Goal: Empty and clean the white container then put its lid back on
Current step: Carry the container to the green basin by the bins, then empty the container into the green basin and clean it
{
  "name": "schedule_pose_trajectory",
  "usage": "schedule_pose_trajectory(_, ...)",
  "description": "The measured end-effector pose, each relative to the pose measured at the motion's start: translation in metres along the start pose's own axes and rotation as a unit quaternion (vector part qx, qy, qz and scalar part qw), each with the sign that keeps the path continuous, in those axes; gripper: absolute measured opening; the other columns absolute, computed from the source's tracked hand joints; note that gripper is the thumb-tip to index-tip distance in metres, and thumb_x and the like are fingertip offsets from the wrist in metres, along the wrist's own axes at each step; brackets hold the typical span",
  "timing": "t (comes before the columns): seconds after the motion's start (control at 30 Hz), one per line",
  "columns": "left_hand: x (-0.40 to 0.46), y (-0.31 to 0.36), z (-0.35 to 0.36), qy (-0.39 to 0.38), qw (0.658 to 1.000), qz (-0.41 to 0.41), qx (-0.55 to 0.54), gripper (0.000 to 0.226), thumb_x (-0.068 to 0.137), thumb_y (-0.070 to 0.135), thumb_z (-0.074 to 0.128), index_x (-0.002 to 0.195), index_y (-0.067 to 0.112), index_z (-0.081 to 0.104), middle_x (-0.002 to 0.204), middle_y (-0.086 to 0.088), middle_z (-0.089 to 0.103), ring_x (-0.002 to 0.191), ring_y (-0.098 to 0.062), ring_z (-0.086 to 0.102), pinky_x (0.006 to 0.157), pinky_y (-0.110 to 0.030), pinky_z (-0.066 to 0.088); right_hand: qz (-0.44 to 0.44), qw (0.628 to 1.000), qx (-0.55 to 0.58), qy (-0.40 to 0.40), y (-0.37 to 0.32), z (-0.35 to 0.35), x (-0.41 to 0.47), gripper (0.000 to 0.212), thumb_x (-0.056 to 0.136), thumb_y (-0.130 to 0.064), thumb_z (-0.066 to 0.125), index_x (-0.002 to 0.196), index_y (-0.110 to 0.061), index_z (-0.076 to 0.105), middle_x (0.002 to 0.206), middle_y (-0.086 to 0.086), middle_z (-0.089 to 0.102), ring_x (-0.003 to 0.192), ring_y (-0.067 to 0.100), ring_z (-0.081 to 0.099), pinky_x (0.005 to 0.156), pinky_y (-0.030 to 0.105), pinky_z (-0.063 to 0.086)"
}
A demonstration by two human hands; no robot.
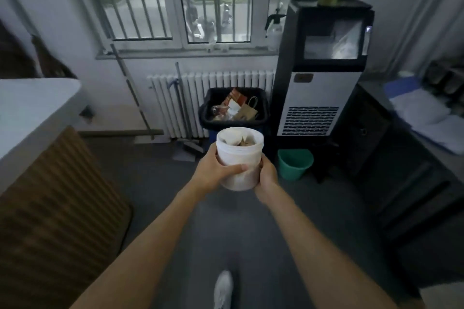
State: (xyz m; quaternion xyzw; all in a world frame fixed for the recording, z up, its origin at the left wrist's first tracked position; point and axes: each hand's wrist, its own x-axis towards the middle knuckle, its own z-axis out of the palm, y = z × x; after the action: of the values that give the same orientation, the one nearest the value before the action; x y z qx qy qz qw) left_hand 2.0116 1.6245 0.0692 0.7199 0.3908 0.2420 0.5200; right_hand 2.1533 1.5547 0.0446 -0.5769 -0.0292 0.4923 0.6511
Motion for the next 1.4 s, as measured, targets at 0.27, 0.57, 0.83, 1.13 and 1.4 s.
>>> schedule_pose_trajectory(0.27, 0.212, 0.013, 0.097, -0.159, 0.987, 0.034, 0.003, 0.109, 0.054, 0.063, 0.092, 0.148, 0.039, 0.044, 0.132, 0.023, 0.059, 0.121, -0.005, 0.06, 0.085, -0.015, 0.047, -0.032, 0.988, 0.054, 0.139, -0.092, -0.061, 0.152, 0.047, 0.108, -0.041, 0.045, 0.131, -0.011, 0.072, 0.128, 0.014, 0.075, 0.122, 0.033, 0.069, 0.111, 0.049, 0.052)
schedule_pose_trajectory(0.57, 0.359, -0.003, 0.218, -0.272, 0.962, 0.035, -0.013, 0.096, 0.061, 0.048, 0.096, 0.139, 0.06, 0.041, 0.131, 0.038, 0.063, 0.12, 0.017, 0.06, 0.088, -0.008, 0.053, -0.005, 0.967, 0.106, 0.233, -0.14, -0.14, 0.282, 0.048, 0.108, -0.04, 0.042, 0.131, -0.011, 0.073, 0.128, 0.016, 0.075, 0.123, 0.034, 0.068, 0.111, 0.05, 0.052)
schedule_pose_trajectory(0.83, 0.489, -0.112, 0.338, -0.31, 0.95, 0.025, -0.031, 0.091, 0.071, 0.02, 0.094, 0.15, 0.026, 0.05, 0.141, 0.007, 0.069, 0.133, -0.013, 0.065, 0.108, -0.035, 0.056, 0.05, 0.958, 0.114, 0.257, -0.112, -0.219, 0.454, 0.042, 0.11, -0.033, 0.038, 0.092, -0.022, 0.074, 0.099, 0.005, 0.075, 0.086, 0.016, 0.068, 0.077, 0.03, 0.057)
schedule_pose_trajectory(1.13, 0.584, -0.284, 0.437, -0.303, 0.952, -0.033, -0.01, 0.089, 0.058, 0.025, 0.099, 0.138, 0.02, 0.062, 0.128, -0.002, 0.077, 0.122, -0.016, 0.073, 0.104, -0.047, 0.059, 0.145, 0.938, 0.118, 0.292, -0.013, -0.289, 0.628, 0.048, 0.11, -0.025, 0.029, 0.097, -0.012, 0.074, 0.095, 0.008, 0.073, 0.084, 0.021, 0.065, 0.068, 0.028, 0.052)
schedule_pose_trajectory(1.4, 0.639, -0.401, 0.489, -0.303, 0.951, -0.052, -0.024, 0.071, 0.066, 0.005, 0.096, 0.119, 0.045, 0.07, 0.113, 0.027, 0.079, 0.109, 0.005, 0.074, 0.087, -0.015, 0.058, 0.169, 0.927, 0.117, 0.312, 0.064, -0.329, 0.751, 0.046, 0.108, -0.027, 0.032, 0.11, -0.008, 0.075, 0.094, 0.011, 0.071, 0.081, 0.022, 0.063, 0.068, 0.032, 0.051)
